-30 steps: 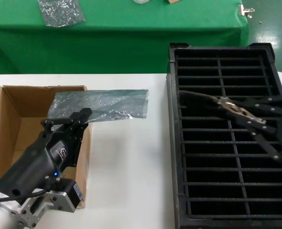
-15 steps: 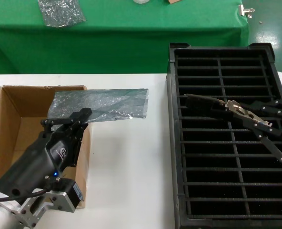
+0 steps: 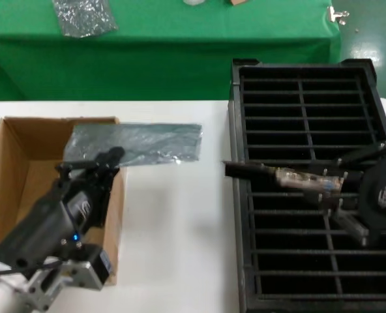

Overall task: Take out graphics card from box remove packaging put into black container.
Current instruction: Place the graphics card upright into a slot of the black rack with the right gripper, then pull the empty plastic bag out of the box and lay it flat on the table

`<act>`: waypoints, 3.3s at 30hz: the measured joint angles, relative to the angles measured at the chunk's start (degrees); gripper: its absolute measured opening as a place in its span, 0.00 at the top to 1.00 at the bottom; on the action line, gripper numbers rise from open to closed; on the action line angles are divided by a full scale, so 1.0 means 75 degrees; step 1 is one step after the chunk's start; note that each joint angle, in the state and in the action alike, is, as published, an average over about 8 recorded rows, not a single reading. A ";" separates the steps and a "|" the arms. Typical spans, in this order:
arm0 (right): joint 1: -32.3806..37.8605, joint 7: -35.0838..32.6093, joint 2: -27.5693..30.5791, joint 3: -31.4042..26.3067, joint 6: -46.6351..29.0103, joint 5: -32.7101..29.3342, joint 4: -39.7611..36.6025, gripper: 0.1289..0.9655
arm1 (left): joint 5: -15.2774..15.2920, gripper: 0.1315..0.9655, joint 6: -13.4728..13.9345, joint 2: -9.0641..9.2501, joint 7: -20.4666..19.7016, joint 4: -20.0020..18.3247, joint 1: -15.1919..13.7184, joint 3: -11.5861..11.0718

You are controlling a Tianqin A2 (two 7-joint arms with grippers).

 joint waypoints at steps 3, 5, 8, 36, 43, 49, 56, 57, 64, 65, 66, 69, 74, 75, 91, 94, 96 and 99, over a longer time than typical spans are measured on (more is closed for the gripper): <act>0.0561 -0.0202 0.0113 -0.0365 -0.0588 -0.0116 0.0000 0.93 | 0.0000 0.99 0.0000 0.0000 0.0000 0.0000 0.0000 0.0000; 0.0932 -0.0283 0.0224 -0.0560 -0.1017 -0.0196 0.0000 0.93 | 0.0000 0.99 0.0000 0.0000 0.0000 0.0000 0.0000 0.0000; 0.1517 -0.0306 0.0380 -0.0804 -0.1692 -0.0294 0.0000 0.93 | 0.0000 0.99 0.0000 0.0000 0.0000 0.0000 0.0000 0.0000; 0.4950 0.1264 -0.1508 -0.3142 -0.5391 -0.2190 -0.0993 0.93 | 0.0000 0.99 0.0000 0.0000 0.0000 0.0000 0.0000 0.0000; 0.5097 0.1491 -0.1819 -0.3264 -0.5448 -0.2443 -0.1415 0.93 | 0.0000 0.99 0.0000 0.0000 0.0000 0.0000 0.0000 0.0000; 0.5149 0.1634 -0.1958 -0.3325 -0.5492 -0.2573 -0.1703 0.93 | 0.0000 0.99 0.0000 0.0000 0.0000 0.0000 0.0000 0.0000; 0.5188 0.1665 -0.2076 -0.3368 -0.5477 -0.2757 -0.1987 0.93 | 0.0000 0.99 0.0000 0.0000 -0.0001 0.0000 0.0000 0.0000; 0.5194 0.1657 -0.2091 -0.3377 -0.5473 -0.2789 -0.2023 0.93 | 0.0000 0.99 0.0000 0.0000 -0.0001 0.0000 0.0000 0.0000; 0.5259 0.1546 -0.2202 -0.3476 -0.5475 -0.3029 -0.2249 0.93 | 0.0000 0.99 0.0000 0.0000 -0.0001 0.0000 0.0000 0.0000; 0.5269 0.1525 -0.2220 -0.3491 -0.5474 -0.3064 -0.2279 0.93 | 0.0000 0.99 0.0000 0.0000 -0.0001 0.0000 0.0000 0.0000; 0.5279 0.1503 -0.2238 -0.3506 -0.5472 -0.3098 -0.2307 0.93 | 0.0000 0.99 0.0000 0.0000 -0.0001 0.0000 0.0000 0.0000; 0.5305 0.1438 -0.2294 -0.3549 -0.5465 -0.3193 -0.2383 0.93 | 0.0000 0.99 0.0000 0.0000 -0.0001 0.0000 0.0000 0.0000; 0.5340 0.1320 -0.2402 -0.3633 -0.5464 -0.3318 -0.2485 0.93 | 0.0000 0.99 0.0000 0.0000 -0.0002 0.0000 0.0000 0.0000; 0.5346 0.1290 -0.2426 -0.3653 -0.5466 -0.3340 -0.2501 0.93 | 0.0000 0.99 0.0000 0.0000 -0.0002 0.0000 0.0000 0.0000; 0.5305 0.0725 -0.2873 -0.4029 -0.5373 -0.3740 -0.2720 0.90 | 0.0001 0.99 -0.0001 -0.0001 -0.0002 0.0000 0.0000 0.0001; 0.5265 0.0679 -0.2913 -0.4035 -0.5328 -0.3777 -0.2730 0.88 | 0.0001 0.99 -0.0001 -0.0001 -0.0002 0.0000 0.0000 0.0001; 0.5244 0.0656 -0.2912 -0.4011 -0.5297 -0.3783 -0.2703 0.85 | 0.0001 0.99 -0.0001 -0.0001 -0.0002 0.0000 0.0000 0.0001; 0.5224 0.0623 -0.2878 -0.3951 -0.5255 -0.3773 -0.2632 0.81 | 0.0001 0.99 -0.0001 -0.0001 -0.0002 0.0000 0.0000 0.0001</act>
